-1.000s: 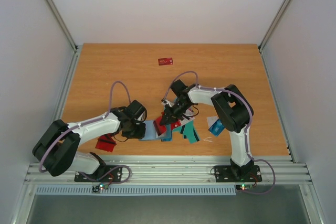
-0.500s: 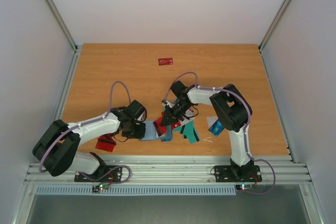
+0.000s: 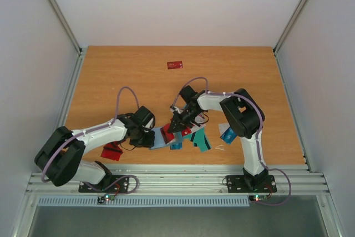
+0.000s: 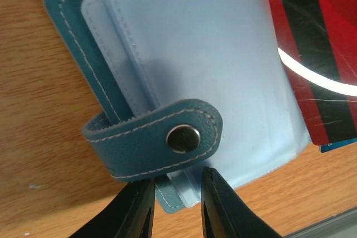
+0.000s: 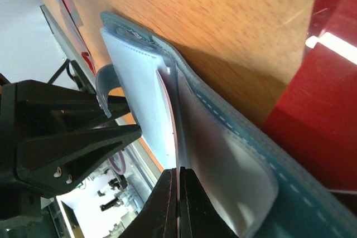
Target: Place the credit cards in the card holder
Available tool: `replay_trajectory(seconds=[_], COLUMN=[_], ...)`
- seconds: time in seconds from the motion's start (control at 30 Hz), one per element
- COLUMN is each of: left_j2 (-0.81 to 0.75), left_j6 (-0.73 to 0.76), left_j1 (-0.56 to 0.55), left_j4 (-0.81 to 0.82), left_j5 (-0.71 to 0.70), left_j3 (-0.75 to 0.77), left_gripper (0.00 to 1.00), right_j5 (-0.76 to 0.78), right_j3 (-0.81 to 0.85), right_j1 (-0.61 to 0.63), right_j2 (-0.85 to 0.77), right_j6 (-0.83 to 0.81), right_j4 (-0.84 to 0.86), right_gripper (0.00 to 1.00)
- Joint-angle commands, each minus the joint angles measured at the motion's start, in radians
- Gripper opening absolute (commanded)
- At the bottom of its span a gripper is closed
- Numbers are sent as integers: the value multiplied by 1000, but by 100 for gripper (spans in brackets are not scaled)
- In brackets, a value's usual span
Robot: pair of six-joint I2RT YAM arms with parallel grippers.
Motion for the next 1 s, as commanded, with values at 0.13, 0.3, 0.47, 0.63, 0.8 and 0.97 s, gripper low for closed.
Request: replay_trajectory(seconds=[0.13, 0.3, 0.47, 0.63, 0.8, 0.97], left_j2=[32, 33, 31, 27, 34, 47], left_j6=[6, 9, 14, 16, 14, 11], left_j1=[-8, -8, -8, -8, -8, -8], left_j4=[36, 34, 30, 24, 24, 24], left_j5=[58, 72, 81, 87, 86, 83], left_j3=[-31, -26, -23, -22, -23, -23], left_gripper=[26, 26, 26, 26, 26, 26], right_j5=[9, -1, -7, 18, 68, 64], right_j3=[-4, -19, -34, -24, 42, 51], right_j1=[26, 24, 25, 26, 26, 25], right_j2=[31, 28, 23, 9, 8, 15], right_j6=[51, 63, 66, -1, -103, -121], right_j4=[59, 93, 124, 78, -35, -24], right_gripper=[1, 1, 1, 1, 1, 1])
